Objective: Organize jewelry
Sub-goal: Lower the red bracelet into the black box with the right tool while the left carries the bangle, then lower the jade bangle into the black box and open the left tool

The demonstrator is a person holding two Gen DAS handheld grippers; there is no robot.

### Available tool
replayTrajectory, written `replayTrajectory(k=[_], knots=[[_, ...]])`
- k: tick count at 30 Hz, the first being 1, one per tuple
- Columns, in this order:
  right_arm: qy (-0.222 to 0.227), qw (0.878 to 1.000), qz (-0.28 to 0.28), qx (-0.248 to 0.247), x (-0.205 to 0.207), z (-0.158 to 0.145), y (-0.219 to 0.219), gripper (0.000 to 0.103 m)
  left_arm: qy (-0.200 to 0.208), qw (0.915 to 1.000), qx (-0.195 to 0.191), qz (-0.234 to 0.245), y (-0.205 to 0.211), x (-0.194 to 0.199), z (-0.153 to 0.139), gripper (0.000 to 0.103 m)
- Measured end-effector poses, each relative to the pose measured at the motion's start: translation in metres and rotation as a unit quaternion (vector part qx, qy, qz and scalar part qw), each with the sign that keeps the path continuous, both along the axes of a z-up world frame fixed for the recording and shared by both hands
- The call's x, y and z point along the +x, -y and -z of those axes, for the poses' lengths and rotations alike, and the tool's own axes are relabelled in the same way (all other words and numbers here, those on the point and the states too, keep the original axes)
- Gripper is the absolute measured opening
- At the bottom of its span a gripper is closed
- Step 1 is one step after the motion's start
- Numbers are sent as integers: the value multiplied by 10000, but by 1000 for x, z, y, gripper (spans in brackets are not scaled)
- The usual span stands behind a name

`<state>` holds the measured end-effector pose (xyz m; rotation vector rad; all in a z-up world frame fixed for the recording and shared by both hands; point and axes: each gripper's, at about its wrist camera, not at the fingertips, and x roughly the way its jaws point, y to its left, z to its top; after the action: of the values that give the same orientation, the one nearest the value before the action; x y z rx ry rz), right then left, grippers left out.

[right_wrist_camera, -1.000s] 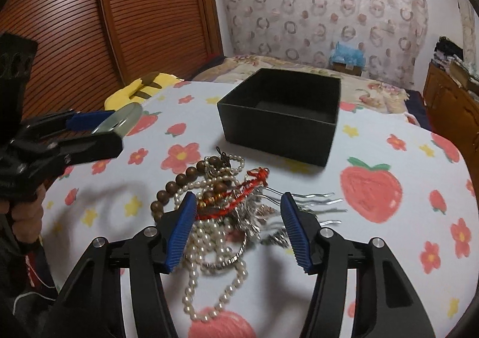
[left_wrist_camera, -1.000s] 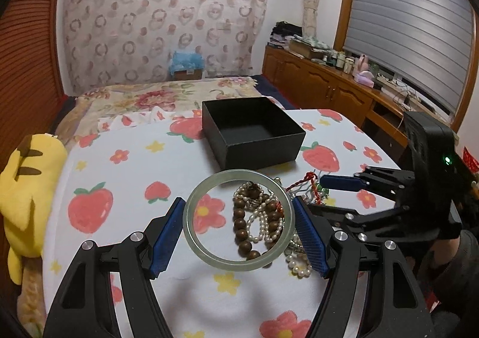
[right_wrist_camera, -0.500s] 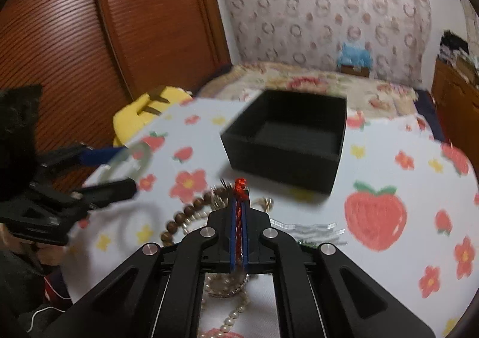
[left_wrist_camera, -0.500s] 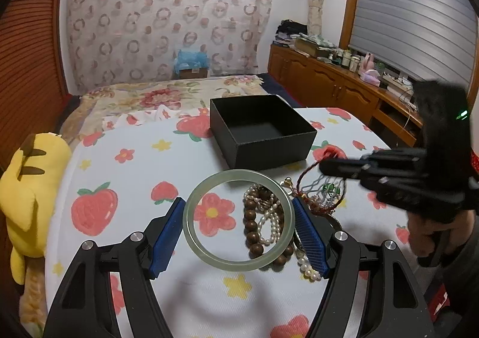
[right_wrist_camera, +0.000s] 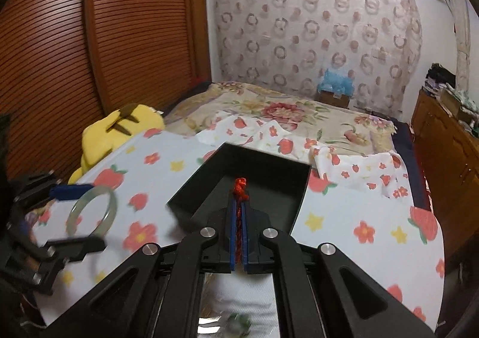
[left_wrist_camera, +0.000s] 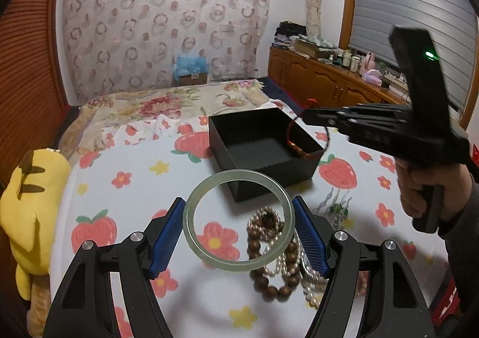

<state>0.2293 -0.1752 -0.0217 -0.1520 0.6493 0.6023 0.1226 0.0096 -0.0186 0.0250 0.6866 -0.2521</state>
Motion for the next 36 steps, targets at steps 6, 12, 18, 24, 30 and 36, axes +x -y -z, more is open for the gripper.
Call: replayTrajectory(k=[6,12,18,24,30,36], knots=[[-398,9989,-96,244,37,17,-9,5,-38,9999,139,-14,4,20,1,69],[-550,9985,81,-26,54,38,-12,49,-81,9998,200,-51,7,36,2,69],[-381,9988,245,187,53,23,16,49,-67,9996,270,-51,17,52,-1,69],[-230,9988,382,178,41,13,42,49,-25,9992,406,3,35,71,-4,69],[-93,9988,471,43,22,17,60,49,-102,9980,621,59,61,100,2,69],[-159,9983,557,115,5,25,84,49,-240,9965,800,58,77,125,14,69]])
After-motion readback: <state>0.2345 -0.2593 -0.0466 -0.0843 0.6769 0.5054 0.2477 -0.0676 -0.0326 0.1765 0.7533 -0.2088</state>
